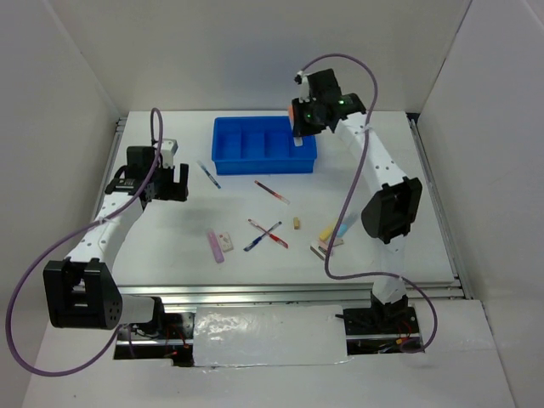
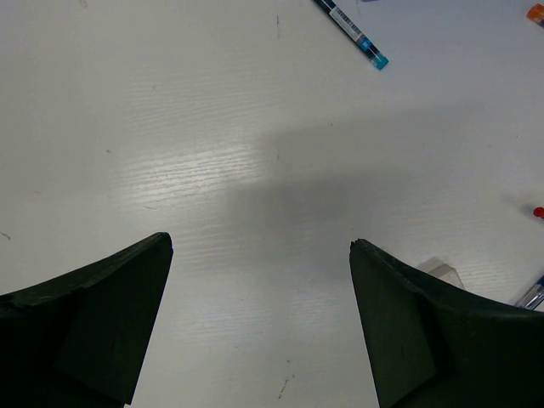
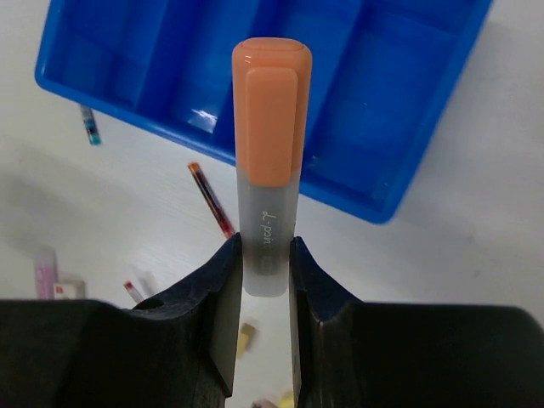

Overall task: Sort the stationery into containers
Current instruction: Place the pen in the storage box.

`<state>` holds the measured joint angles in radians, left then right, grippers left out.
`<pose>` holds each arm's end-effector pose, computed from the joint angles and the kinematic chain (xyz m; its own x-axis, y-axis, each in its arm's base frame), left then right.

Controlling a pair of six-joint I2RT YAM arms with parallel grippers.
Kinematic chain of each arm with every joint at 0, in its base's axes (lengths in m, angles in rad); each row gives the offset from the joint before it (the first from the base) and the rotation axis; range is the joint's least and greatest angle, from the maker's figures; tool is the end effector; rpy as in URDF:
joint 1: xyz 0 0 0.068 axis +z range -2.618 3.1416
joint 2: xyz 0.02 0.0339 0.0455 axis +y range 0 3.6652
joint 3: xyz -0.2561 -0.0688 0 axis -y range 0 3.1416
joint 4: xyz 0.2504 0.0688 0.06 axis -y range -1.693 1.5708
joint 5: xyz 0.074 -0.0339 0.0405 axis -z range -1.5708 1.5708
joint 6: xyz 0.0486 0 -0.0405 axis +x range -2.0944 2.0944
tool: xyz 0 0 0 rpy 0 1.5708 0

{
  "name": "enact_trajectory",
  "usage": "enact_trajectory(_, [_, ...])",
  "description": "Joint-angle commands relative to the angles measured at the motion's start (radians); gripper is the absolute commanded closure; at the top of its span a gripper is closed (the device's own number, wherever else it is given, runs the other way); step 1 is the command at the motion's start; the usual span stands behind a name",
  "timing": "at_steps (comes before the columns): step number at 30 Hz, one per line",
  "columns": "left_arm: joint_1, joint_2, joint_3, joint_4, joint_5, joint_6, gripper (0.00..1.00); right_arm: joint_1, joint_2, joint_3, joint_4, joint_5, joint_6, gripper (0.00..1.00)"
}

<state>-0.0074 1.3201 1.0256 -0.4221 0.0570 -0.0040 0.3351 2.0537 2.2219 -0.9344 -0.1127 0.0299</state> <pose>0.3059 -0.0050 0.2659 -0.6570 0.0009 -0.7539 0.0477 0.9980 -0.0404 0.4363 0.1577 0.3566 -0.6666 -0.2007 -0.7179 -0.3835 0.9181 0.0995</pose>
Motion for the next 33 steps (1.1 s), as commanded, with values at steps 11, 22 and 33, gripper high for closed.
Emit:
enact_trajectory(11, [0.004,0.019,0.010,0.063,0.027,-0.031,0.02,-0.013,0.226,0.097,0.220,0.087,0.174,1.00])
enact_trajectory(22, [0.004,-0.074,-0.076,0.088,0.319,0.251,0.05,-0.027,0.361,0.113,0.230,0.100,0.127,0.69])
enact_trajectory(33, [-0.046,-0.173,-0.136,-0.311,0.646,1.241,0.10,-0.036,0.203,0.078,0.164,0.021,0.116,0.04])
